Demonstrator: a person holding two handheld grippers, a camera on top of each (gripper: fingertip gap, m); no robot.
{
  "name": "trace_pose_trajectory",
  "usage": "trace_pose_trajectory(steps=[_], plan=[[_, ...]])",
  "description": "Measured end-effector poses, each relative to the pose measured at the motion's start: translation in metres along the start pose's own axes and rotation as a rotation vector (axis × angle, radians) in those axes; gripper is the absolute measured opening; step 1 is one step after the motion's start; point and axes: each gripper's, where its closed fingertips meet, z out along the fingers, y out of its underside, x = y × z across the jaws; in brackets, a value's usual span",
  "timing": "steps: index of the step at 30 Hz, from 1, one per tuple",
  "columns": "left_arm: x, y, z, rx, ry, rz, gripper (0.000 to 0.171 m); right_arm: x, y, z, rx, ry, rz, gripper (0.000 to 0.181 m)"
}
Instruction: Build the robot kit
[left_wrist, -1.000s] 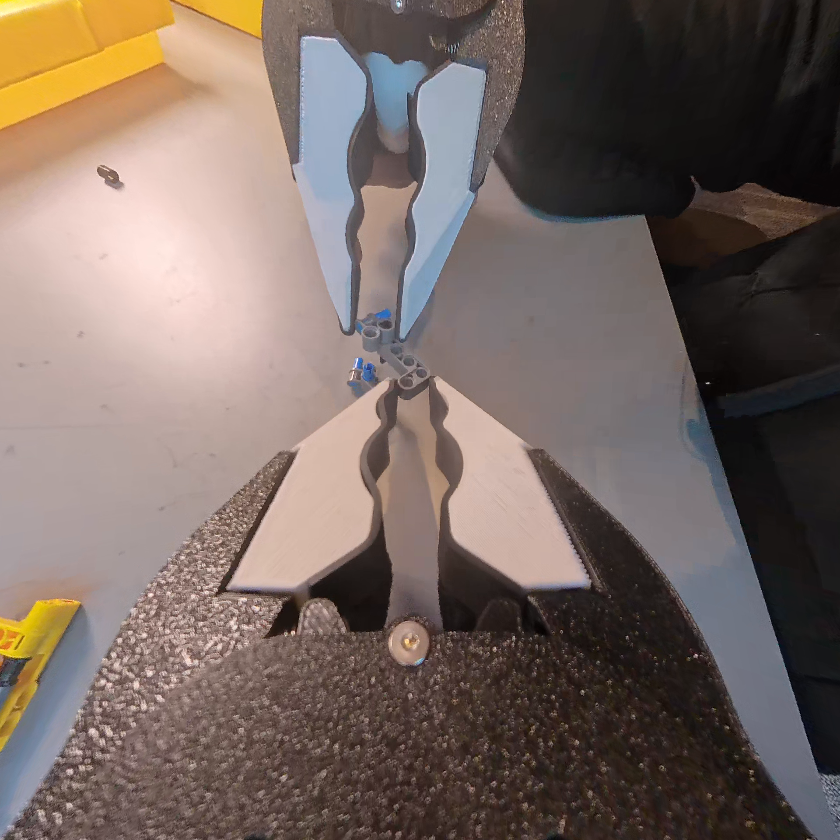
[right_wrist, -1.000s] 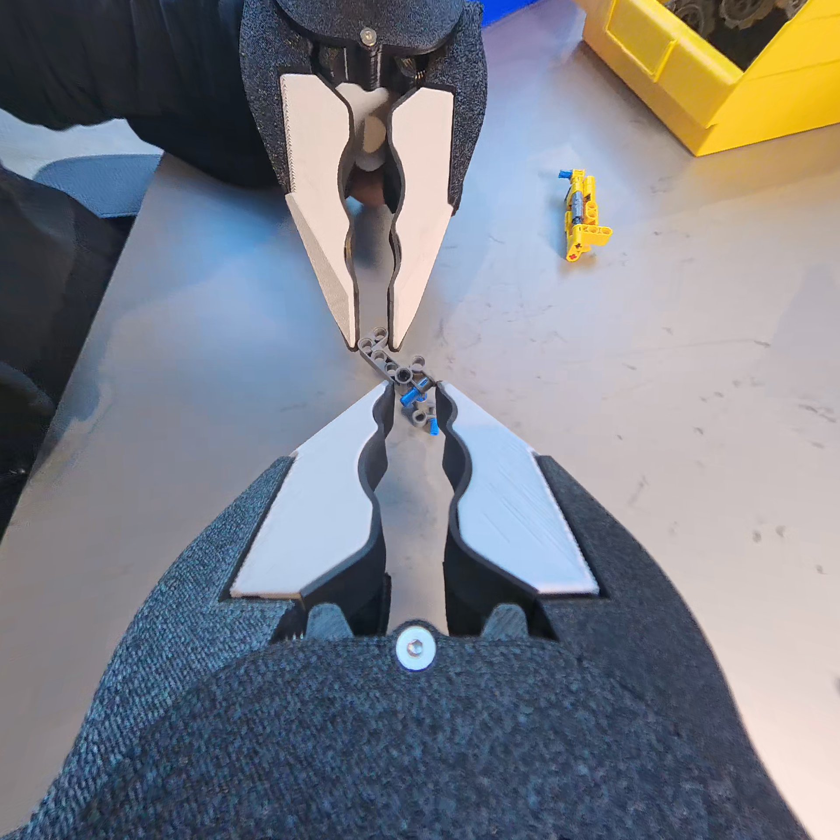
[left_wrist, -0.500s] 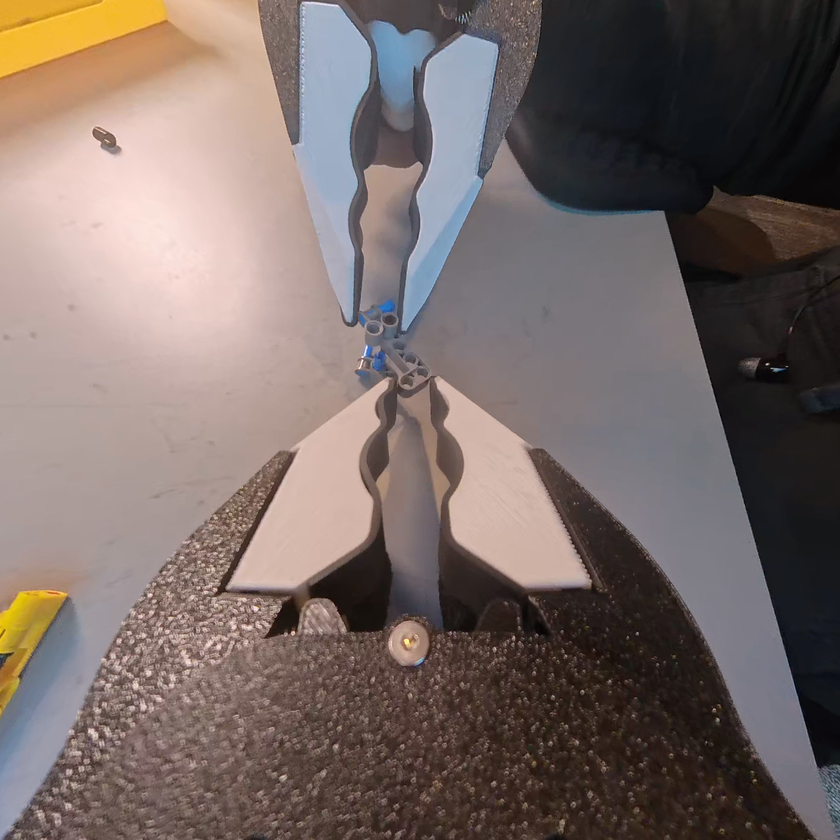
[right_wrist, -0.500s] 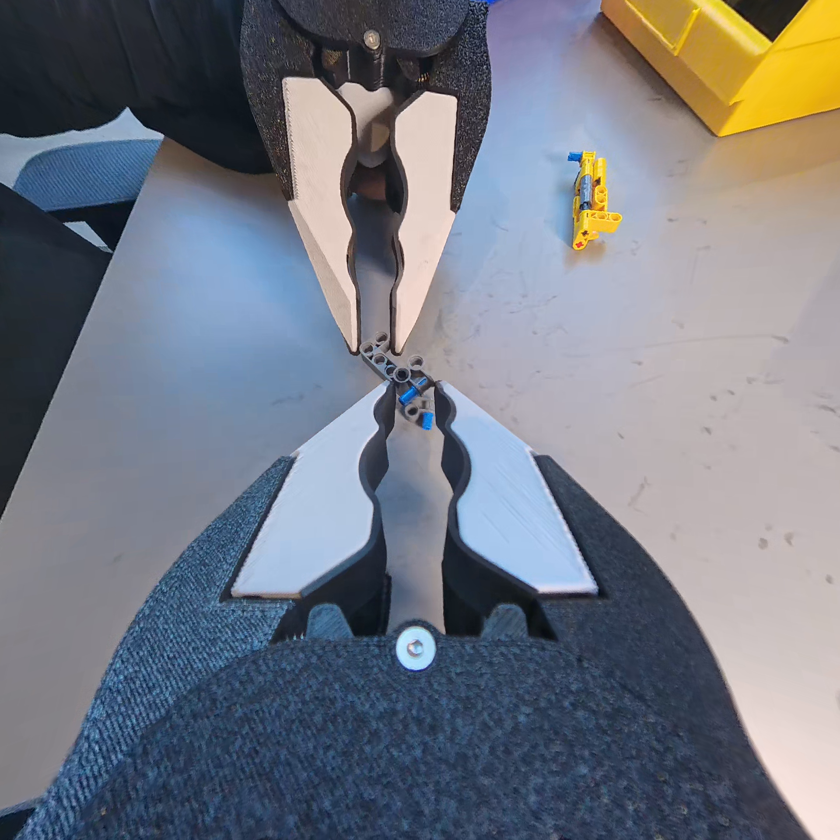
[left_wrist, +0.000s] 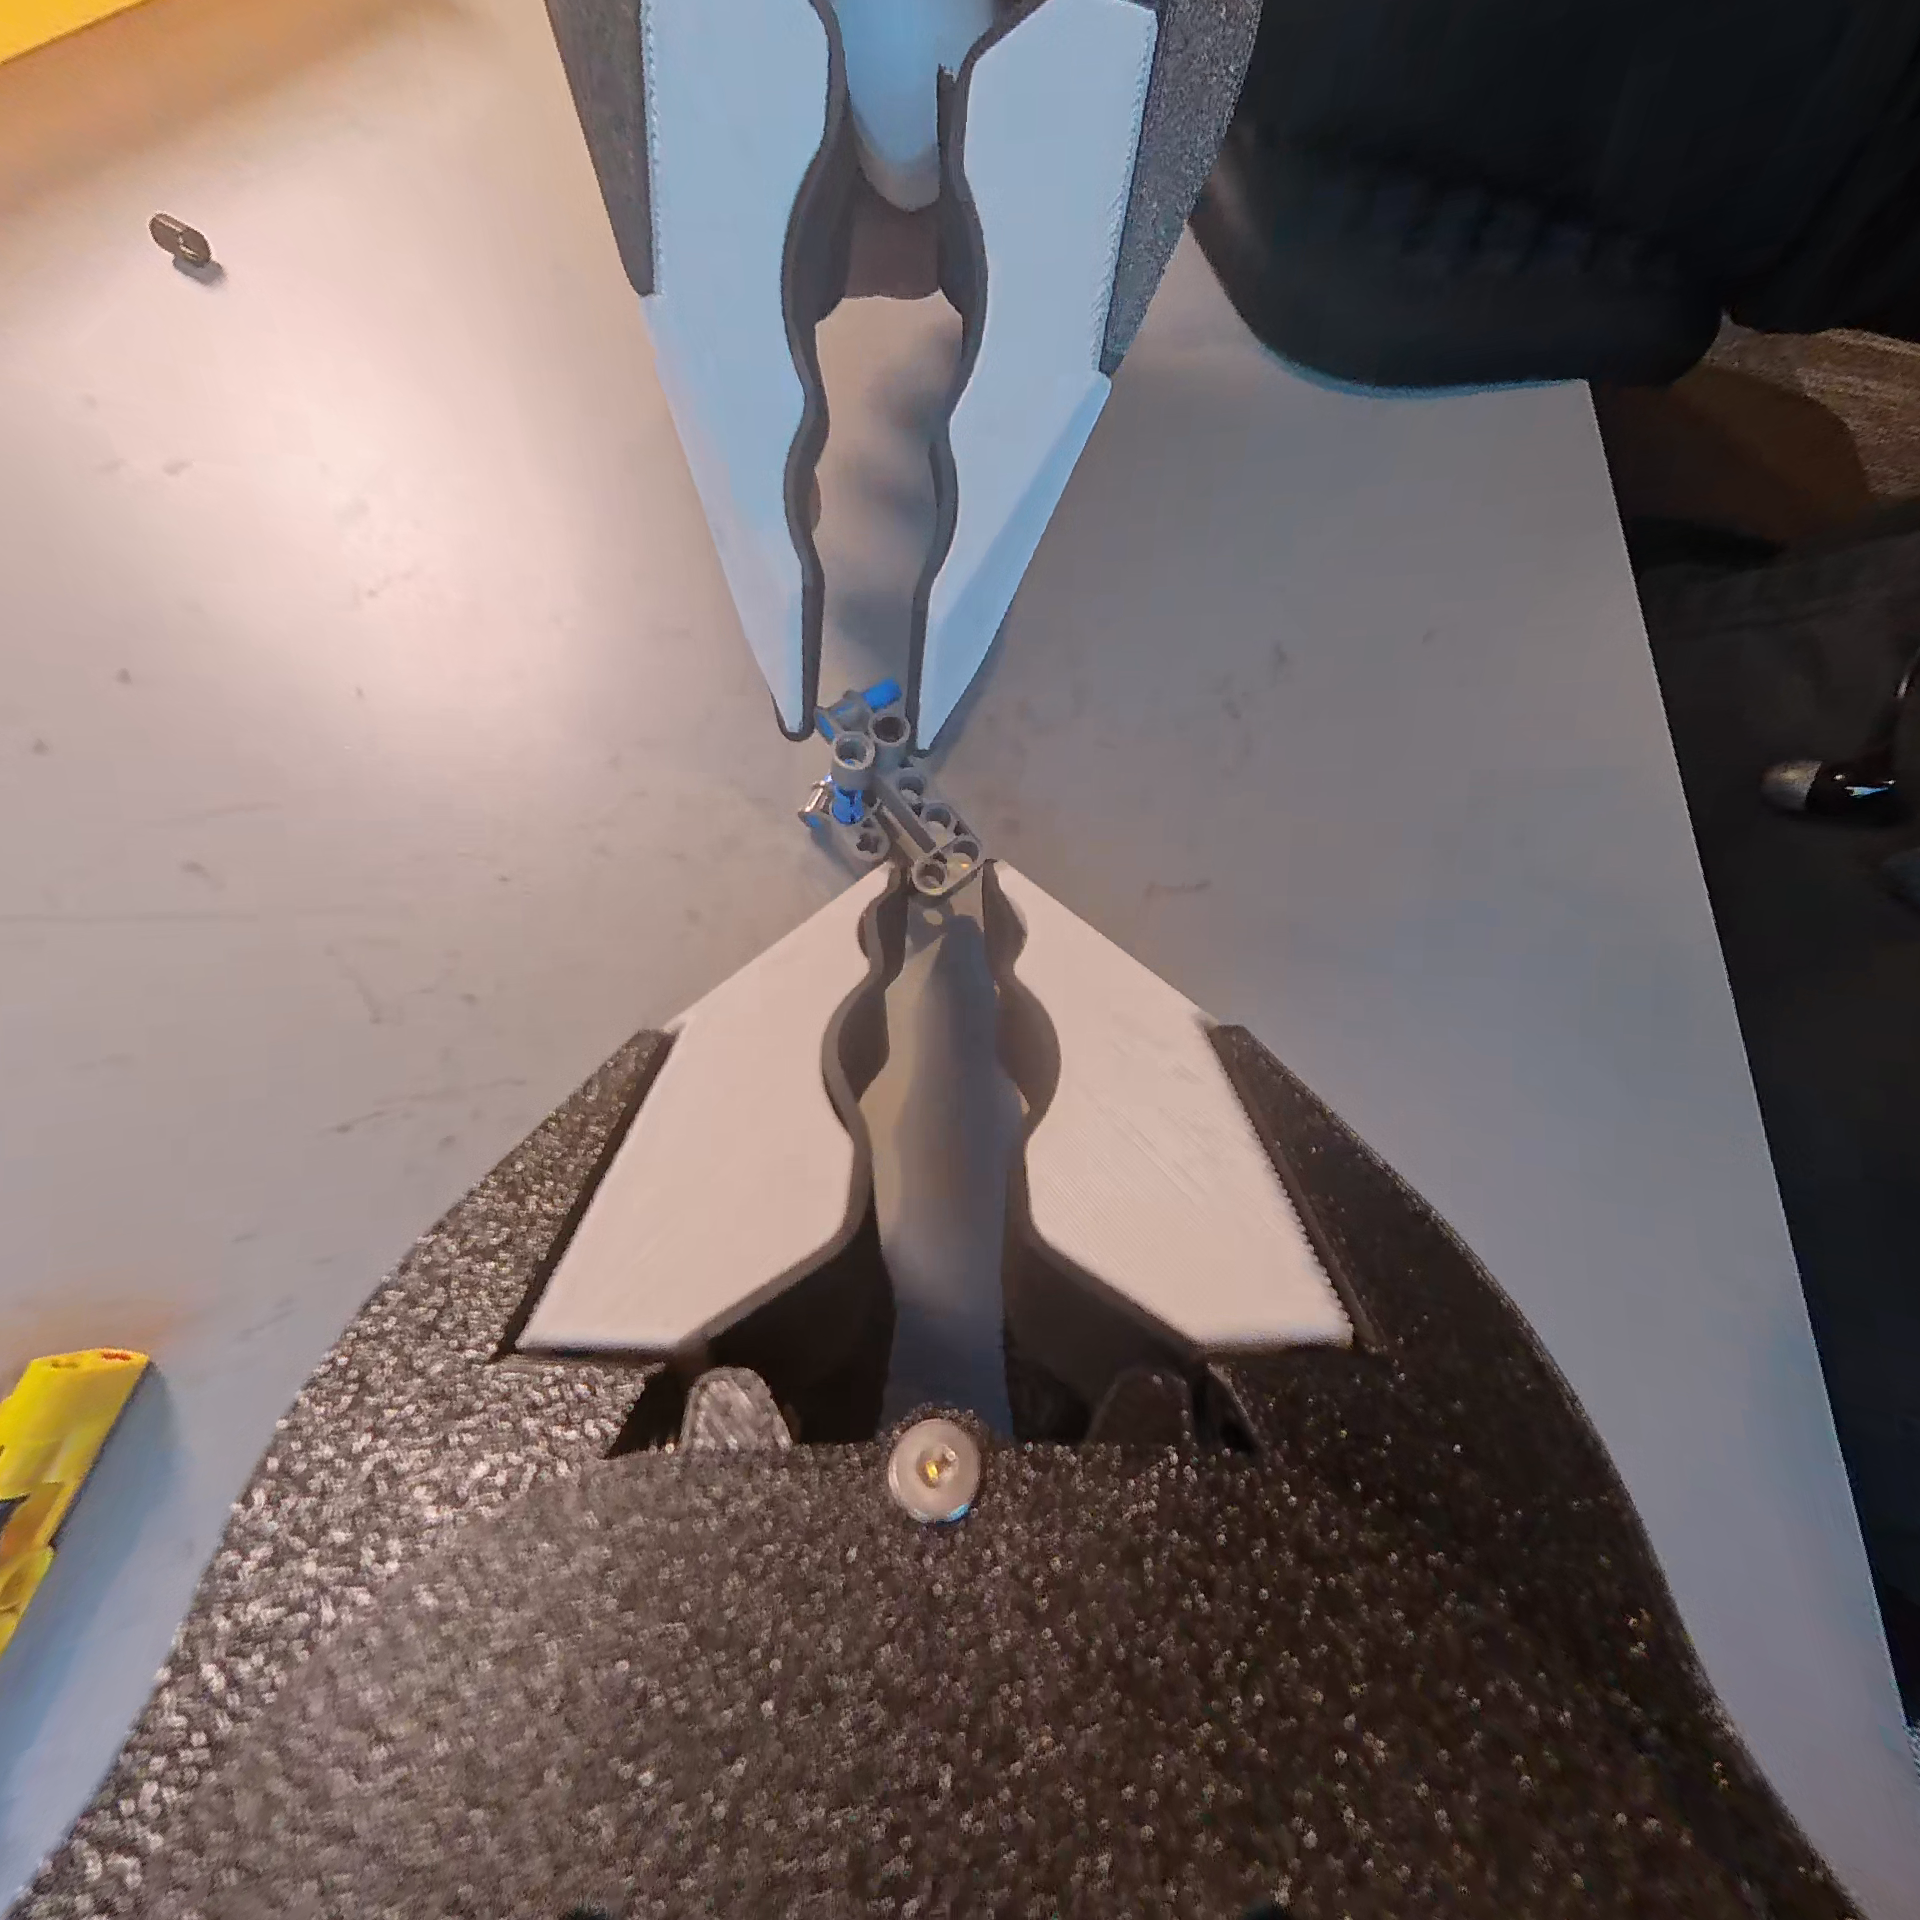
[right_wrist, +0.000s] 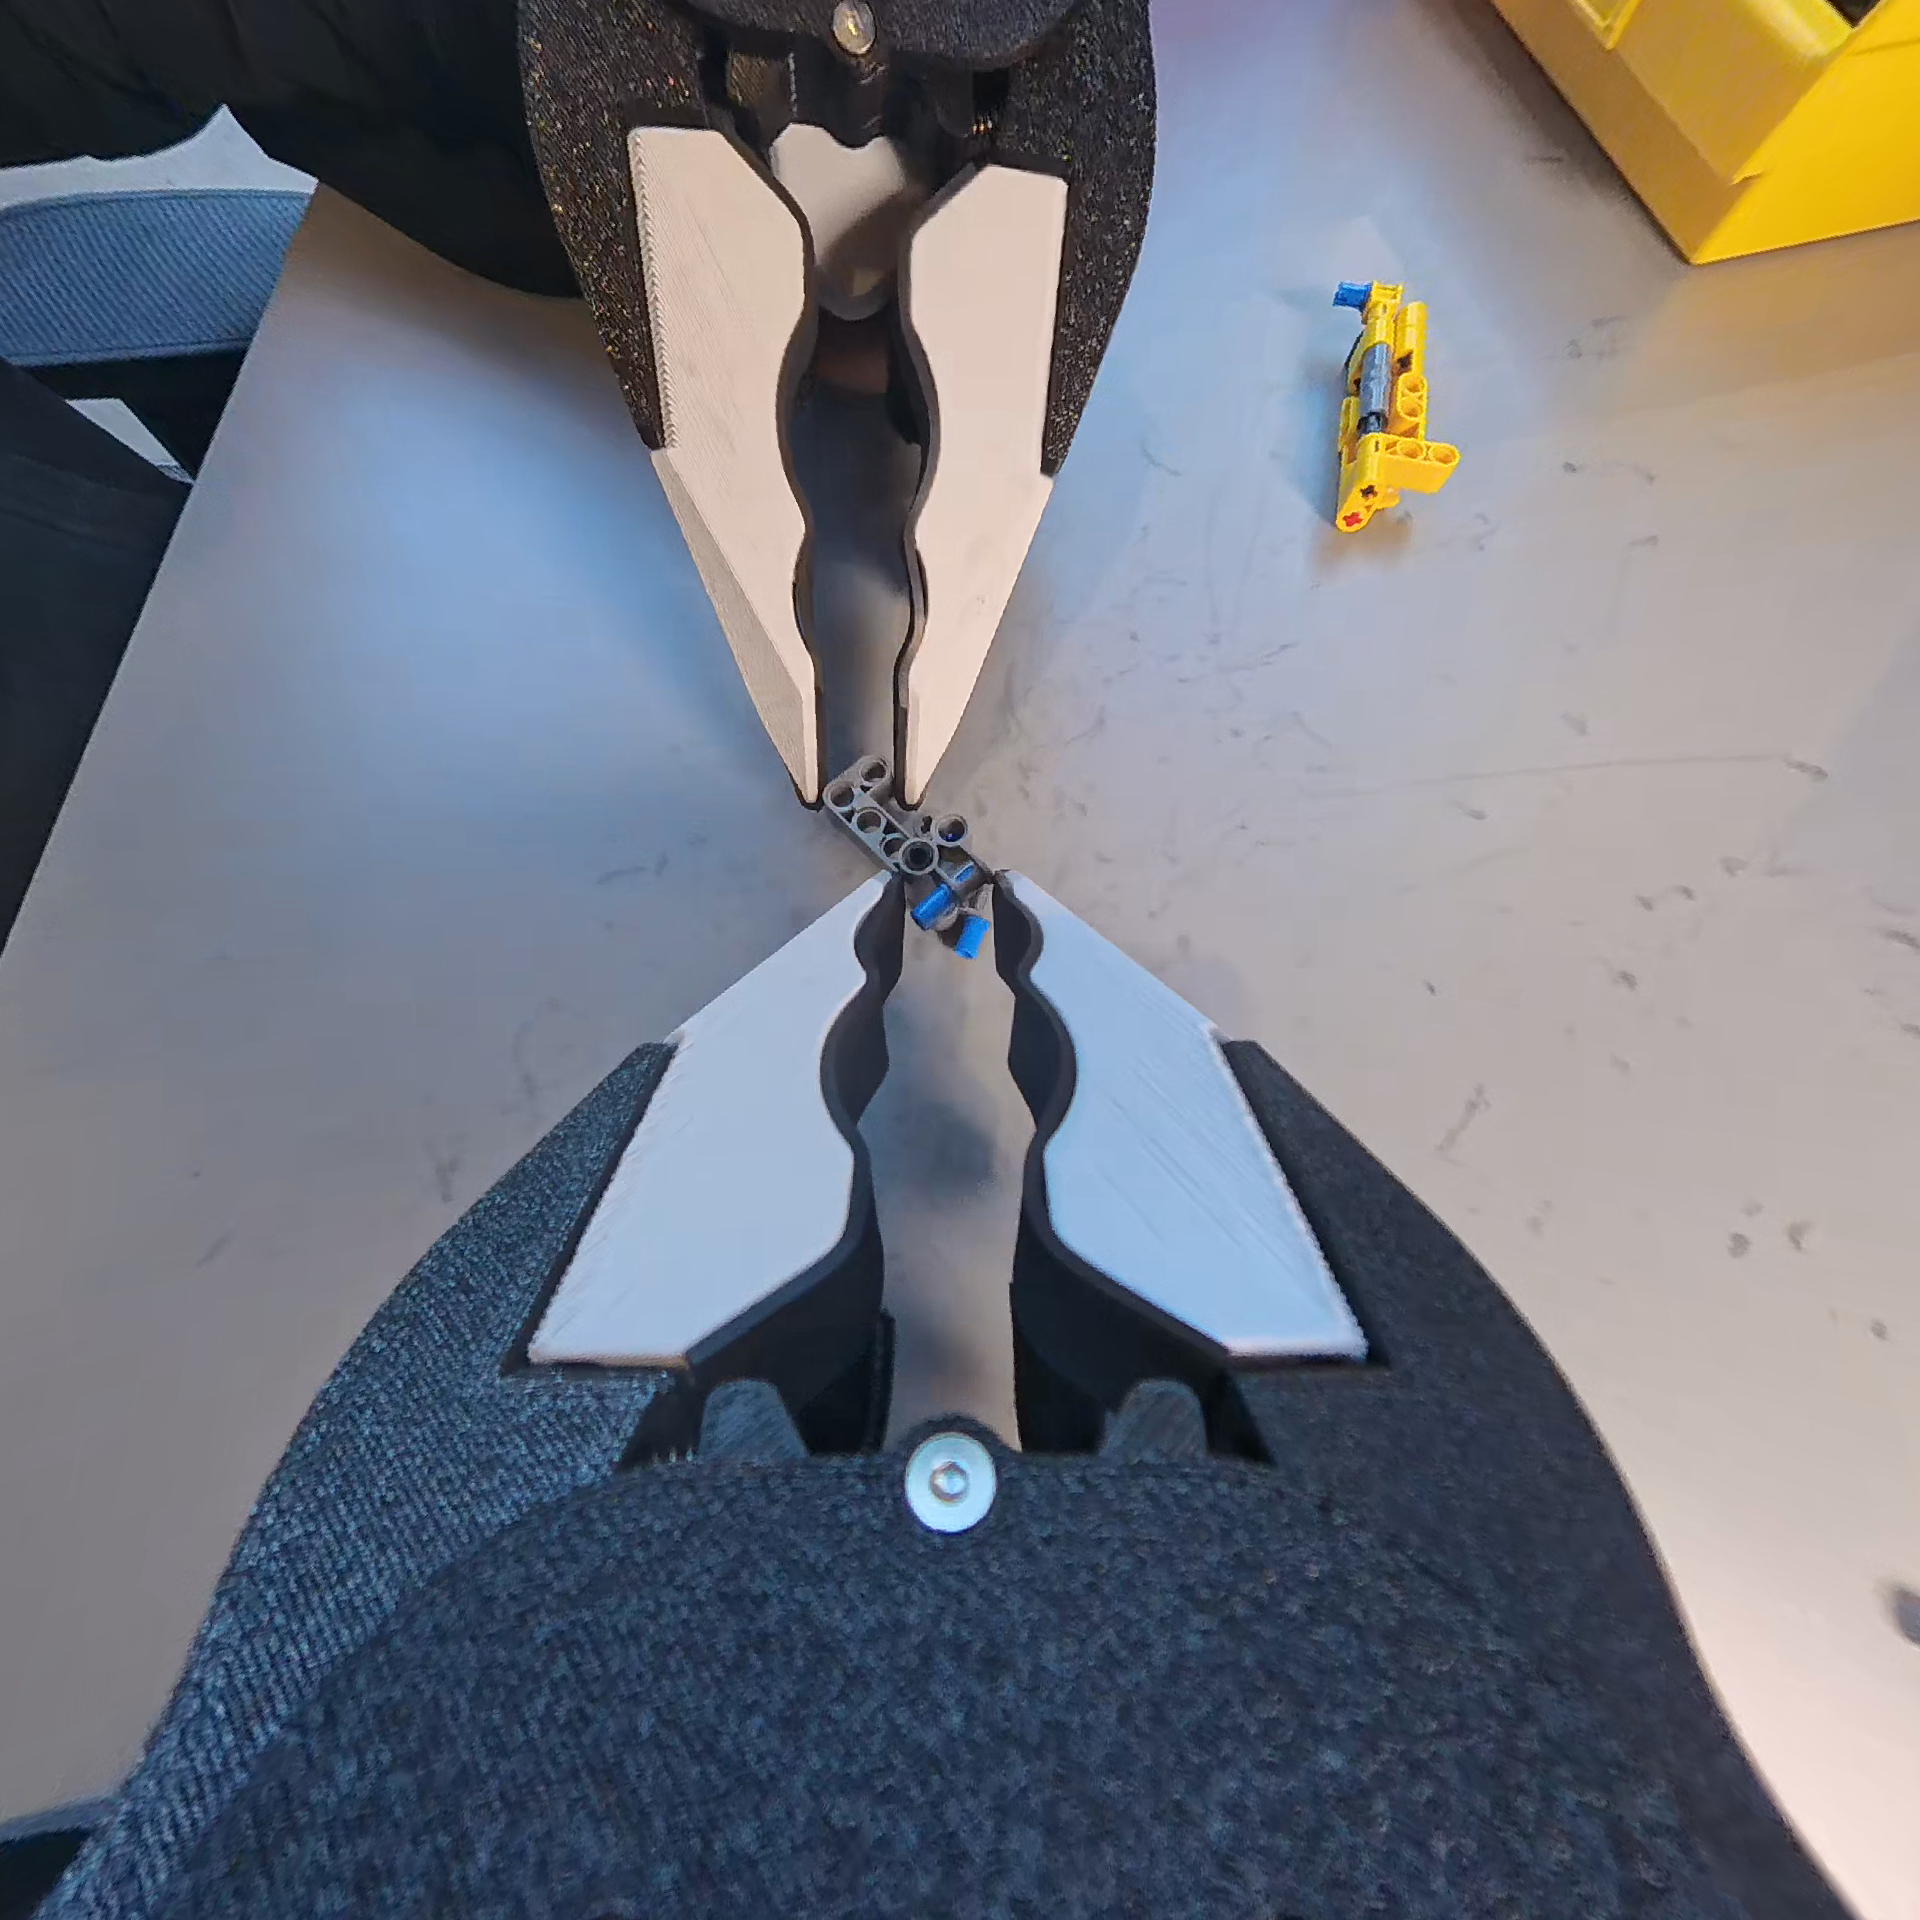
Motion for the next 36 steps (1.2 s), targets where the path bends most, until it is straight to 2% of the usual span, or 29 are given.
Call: trace_pose_trajectory(steps=[16, 36], plan=[[-0.002, 0.0013, -0.0015, -0.005, 0.002, -0.013, 0.013, 0.0018, -0.0006, 0.0023, 0.015, -0.028, 0.042, 0.016], [-0.0019, 0.0009, -0.0024, -0.008, 0.009, -0.026, 0.014, 0.0015, -0.0047, 0.0007, 0.008, 0.009, 0.001, 0.016]])
